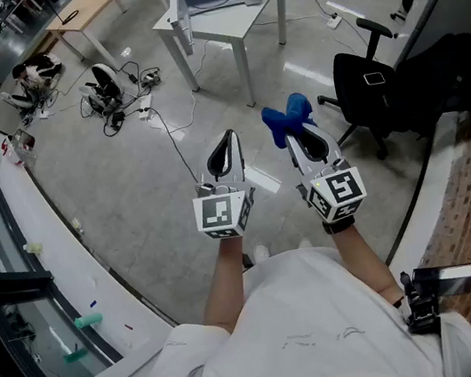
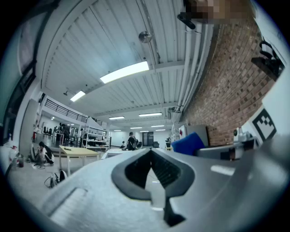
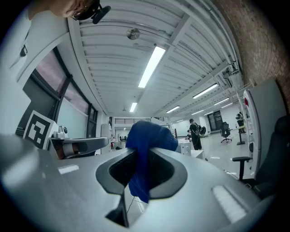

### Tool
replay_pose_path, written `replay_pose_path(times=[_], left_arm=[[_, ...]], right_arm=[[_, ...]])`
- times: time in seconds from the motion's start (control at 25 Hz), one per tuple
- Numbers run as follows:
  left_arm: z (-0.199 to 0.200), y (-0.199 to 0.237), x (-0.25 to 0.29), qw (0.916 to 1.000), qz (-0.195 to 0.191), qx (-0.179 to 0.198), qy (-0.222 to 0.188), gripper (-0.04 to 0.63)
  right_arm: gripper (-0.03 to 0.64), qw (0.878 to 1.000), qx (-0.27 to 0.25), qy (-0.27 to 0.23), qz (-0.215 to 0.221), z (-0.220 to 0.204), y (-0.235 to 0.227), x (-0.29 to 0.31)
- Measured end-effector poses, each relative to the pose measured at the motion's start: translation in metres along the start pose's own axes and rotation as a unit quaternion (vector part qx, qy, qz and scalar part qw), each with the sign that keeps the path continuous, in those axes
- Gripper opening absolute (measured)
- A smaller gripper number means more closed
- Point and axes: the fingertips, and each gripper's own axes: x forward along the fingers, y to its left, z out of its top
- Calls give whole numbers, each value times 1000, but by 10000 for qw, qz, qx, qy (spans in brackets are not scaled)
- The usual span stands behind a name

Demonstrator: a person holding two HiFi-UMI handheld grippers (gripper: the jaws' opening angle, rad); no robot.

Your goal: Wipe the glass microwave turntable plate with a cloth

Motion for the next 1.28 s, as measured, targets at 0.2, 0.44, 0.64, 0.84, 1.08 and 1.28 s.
replay_pose_path(times=[0.2,0.44,0.64,0.84,1.08,1.28], left_arm=[[-4,1,-4,9999,92,35,47,2],[-7,-1,-7,9995,215,-29,241,2],[-34,8,-11,9956,741,149,546,2],[-53,5,-8,9891,1087,199,977,0],[-73,-30,5,9880,860,137,1273,-2],[-74,-72,19,9920,463,44,1174,0]], right_arm=[[69,9999,-102,92,-99,-3,-4,-1],[69,9994,-231,206,-164,-9,-8,-6],[69,9991,-273,257,-221,-12,-15,-17],[69,9986,-206,327,-357,-13,-33,-30],[67,9978,-116,361,-535,-14,-61,-54],[67,9979,-60,334,-546,-13,-79,-75]])
